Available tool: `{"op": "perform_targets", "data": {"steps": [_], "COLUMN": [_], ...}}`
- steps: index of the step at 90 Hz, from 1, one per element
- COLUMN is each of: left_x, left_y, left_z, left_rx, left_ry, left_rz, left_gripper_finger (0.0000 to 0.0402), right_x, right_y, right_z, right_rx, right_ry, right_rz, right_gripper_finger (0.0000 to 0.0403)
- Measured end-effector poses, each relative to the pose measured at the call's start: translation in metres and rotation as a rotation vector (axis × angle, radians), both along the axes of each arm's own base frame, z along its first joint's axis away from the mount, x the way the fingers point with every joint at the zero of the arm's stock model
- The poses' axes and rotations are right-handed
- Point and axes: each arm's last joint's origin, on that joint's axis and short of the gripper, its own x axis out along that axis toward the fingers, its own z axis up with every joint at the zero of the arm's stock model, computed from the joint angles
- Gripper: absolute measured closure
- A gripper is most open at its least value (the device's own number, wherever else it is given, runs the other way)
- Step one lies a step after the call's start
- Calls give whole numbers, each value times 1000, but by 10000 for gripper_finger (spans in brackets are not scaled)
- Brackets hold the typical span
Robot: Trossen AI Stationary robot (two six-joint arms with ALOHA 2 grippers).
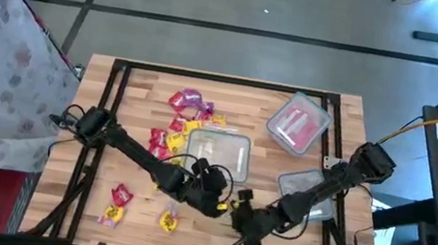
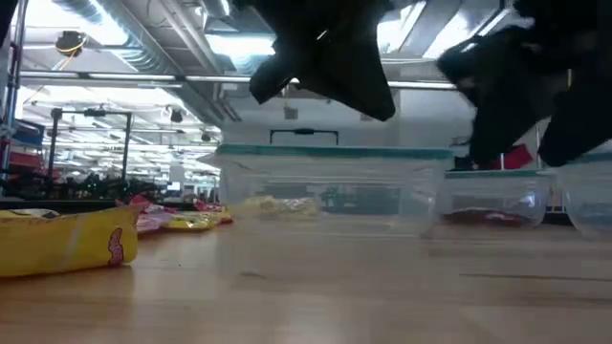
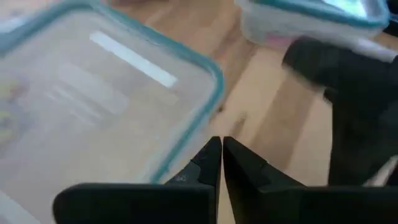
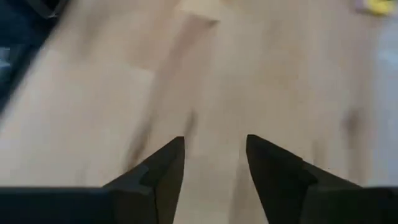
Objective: Sort candy
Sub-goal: Open the rectangular transparent food container
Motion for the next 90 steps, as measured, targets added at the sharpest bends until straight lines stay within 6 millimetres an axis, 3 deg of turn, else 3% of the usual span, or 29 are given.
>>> {"op": "perform_targets", "data": {"steps": [11, 25, 44, 64, 90], "left_x": [-1, -1, 13, 25, 22], "left_y": [15, 49, 84, 75, 55], "left_z": [2, -4, -30, -50, -51], "left_rx": [55, 58, -69, -134, -119], "left_ry": [50, 190, 312, 251, 216], "left_rz": [32, 72, -24, -39, -19], "left_gripper_finger": [402, 402, 402, 402, 402], "right_x": [-13, -28, -47, -60, -54], "right_y": [-7, -22, -50, -65, -59], "right_z": [-17, -44, -68, -73, -68], "right_rx": [-60, -39, 78, 179, 197], "right_ry": [-48, -173, -373, -497, -505], "right_rz": [-142, -286, -379, -432, -366], "right_gripper_finger": [242, 242, 242, 242, 242]}}
